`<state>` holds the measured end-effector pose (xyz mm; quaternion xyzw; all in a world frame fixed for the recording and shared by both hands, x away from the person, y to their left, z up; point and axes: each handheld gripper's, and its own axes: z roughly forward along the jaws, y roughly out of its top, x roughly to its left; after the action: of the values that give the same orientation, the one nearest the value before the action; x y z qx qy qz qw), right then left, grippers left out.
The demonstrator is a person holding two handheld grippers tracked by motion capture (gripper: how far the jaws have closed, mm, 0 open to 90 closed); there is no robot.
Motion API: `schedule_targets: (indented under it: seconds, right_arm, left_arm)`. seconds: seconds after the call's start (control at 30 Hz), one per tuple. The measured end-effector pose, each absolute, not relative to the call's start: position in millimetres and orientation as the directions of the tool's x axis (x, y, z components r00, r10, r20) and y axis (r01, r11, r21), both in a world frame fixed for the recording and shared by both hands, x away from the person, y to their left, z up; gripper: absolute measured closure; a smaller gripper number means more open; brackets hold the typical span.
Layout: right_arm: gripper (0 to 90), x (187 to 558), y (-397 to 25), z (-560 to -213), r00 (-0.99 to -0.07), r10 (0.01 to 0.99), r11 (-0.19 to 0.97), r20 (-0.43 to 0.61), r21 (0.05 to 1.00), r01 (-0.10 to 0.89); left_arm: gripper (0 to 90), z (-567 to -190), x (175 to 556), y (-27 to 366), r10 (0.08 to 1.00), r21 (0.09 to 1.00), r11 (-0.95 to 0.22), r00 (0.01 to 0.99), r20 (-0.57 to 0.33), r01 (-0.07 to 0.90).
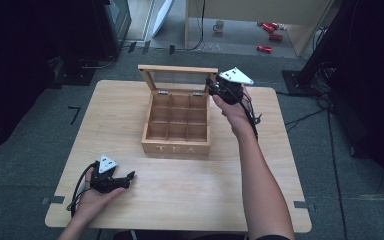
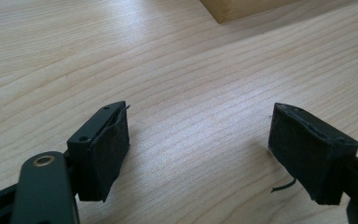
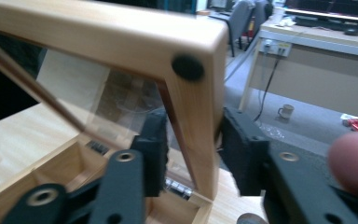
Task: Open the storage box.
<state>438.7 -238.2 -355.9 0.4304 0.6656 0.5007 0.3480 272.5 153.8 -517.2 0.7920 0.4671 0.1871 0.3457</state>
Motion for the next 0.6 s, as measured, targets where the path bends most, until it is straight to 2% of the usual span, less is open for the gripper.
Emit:
schedule_targets:
  seconds: [0.27,0.6]
  right_arm:
    - [65.6,453.9,-234.9,-350.7,-0.344,0.939,0.107,-0.025,0.970,0.220]
    - [66.4,482.1,-229.6,-337.3,-0.285,0.959,0.083,-0.001,0.958,0.276]
  left_arm:
    - [20.8,-517.0,272.6,154.1,0.864,0.720,-0.331,0.502,-0.027,0.609]
    - [21.2,-517.0,272.0,152.9,0.862,0.720,-0.339,0.507,-0.021,0.605]
